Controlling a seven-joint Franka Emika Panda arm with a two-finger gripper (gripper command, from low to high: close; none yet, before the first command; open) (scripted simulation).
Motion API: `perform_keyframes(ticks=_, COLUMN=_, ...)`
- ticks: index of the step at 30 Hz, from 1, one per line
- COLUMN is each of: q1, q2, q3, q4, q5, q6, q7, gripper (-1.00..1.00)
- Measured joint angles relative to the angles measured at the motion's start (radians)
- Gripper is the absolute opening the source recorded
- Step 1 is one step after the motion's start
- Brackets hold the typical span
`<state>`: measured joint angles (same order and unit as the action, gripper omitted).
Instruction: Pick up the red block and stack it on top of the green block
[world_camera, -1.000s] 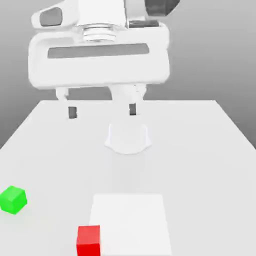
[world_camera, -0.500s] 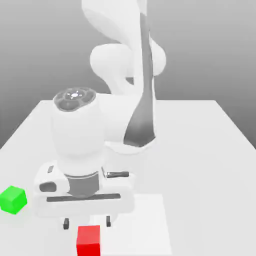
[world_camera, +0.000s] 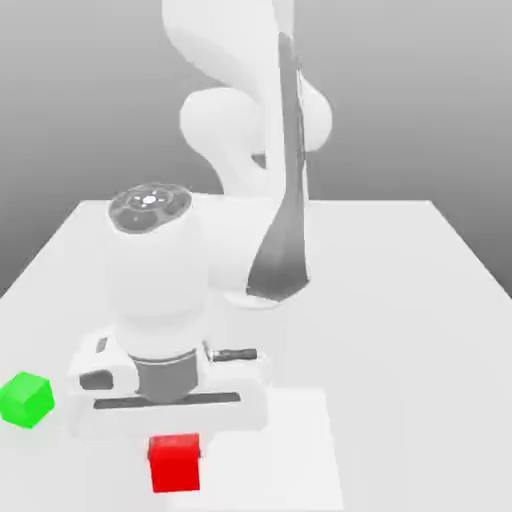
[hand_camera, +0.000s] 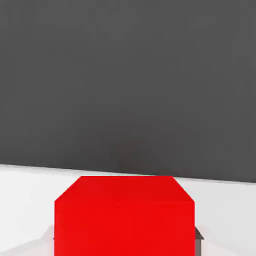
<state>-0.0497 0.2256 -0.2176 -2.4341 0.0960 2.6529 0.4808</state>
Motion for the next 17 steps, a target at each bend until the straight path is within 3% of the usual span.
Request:
perform_keyframes(ticks=9, q1=-0.212, q2=-0.109, q3=-0.237, q4=-0.071, q5=0.004, q6=-0.044, q7=0.067, gripper=-1.00)
perform_keyframes(ticks=14, q1=-0.293, q2=0.036, q3=-0.168, q4=-0.066, q5=0.152, q6=0.079, q7=-0.034, gripper=-1.00)
perform_keyframes(ticks=15, q1=-0.303, q2=0.055, q3=-0.155, q4=-0.064, q5=0.172, q6=0.095, q7=-0.048, gripper=1.00)
perform_keyframes(ticks=17, q1=-0.303, q2=0.055, q3=-0.155, q4=-0.064, q5=0.172, q6=0.095, q7=-0.048, gripper=1.00)
